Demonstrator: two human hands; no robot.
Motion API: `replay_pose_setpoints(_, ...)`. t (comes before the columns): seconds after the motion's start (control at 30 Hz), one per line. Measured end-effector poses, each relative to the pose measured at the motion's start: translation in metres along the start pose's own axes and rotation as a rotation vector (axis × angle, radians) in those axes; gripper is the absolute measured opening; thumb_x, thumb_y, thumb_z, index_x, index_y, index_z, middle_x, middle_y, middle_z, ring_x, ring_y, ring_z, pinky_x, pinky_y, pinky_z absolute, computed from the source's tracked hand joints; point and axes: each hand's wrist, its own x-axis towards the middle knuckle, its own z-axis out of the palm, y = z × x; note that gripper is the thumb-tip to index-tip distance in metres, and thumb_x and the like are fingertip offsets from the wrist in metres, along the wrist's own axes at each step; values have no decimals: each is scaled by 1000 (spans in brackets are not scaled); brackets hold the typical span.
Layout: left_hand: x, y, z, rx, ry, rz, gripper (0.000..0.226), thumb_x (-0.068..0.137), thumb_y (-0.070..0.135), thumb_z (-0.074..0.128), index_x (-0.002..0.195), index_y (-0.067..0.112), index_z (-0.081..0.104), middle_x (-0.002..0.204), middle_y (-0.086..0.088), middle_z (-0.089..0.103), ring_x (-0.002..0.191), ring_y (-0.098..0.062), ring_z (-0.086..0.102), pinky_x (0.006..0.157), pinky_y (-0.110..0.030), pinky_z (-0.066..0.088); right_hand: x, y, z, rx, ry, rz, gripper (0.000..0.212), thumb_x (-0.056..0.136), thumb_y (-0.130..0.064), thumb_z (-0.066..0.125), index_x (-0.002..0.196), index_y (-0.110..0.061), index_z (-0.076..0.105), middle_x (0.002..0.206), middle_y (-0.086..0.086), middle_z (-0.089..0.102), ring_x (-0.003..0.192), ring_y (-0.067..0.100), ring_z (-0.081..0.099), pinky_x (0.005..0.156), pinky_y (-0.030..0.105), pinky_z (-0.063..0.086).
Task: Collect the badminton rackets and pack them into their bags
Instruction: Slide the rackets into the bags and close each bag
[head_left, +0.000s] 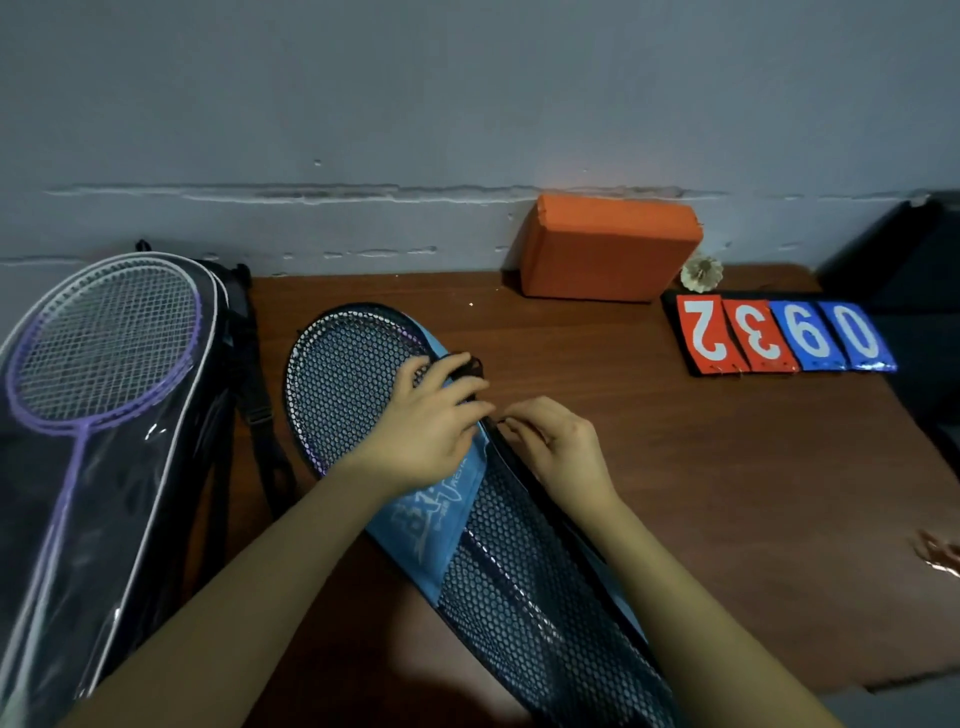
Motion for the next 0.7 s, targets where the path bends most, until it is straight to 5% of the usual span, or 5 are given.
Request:
replay_pose_setpoints(0.23,-8,4,-1,93,103,-55,31,87,31,43,94,26,72,100,8,71,106,-25,62,94,-42,24,-5,-1,-1,8,3,-55,14,85,-3,63,94,-9,71,87,1,68,79,15,65,71,26,52)
replay_pose_setpoints(0.53,3,3,20,-97,84,-233,18,85,25,64,101,26,71,112,4,68,120,-21,53,109,-51,19,-34,13,-29,-253,-67,-125,18,78,-5,65,92,-15,71,83,-5,68,74,10,60,61,21,36)
replay_pose_setpoints(0.7,8,3,34,-182,52,-410,19,89,26,58,104,25,70,119,3,64,128,-19,44,111,-46,10,-55,25,-43,-166,-106,-12,14,85,-12,62,94,-18,71,81,-7,66,72,11,62,64,35,51)
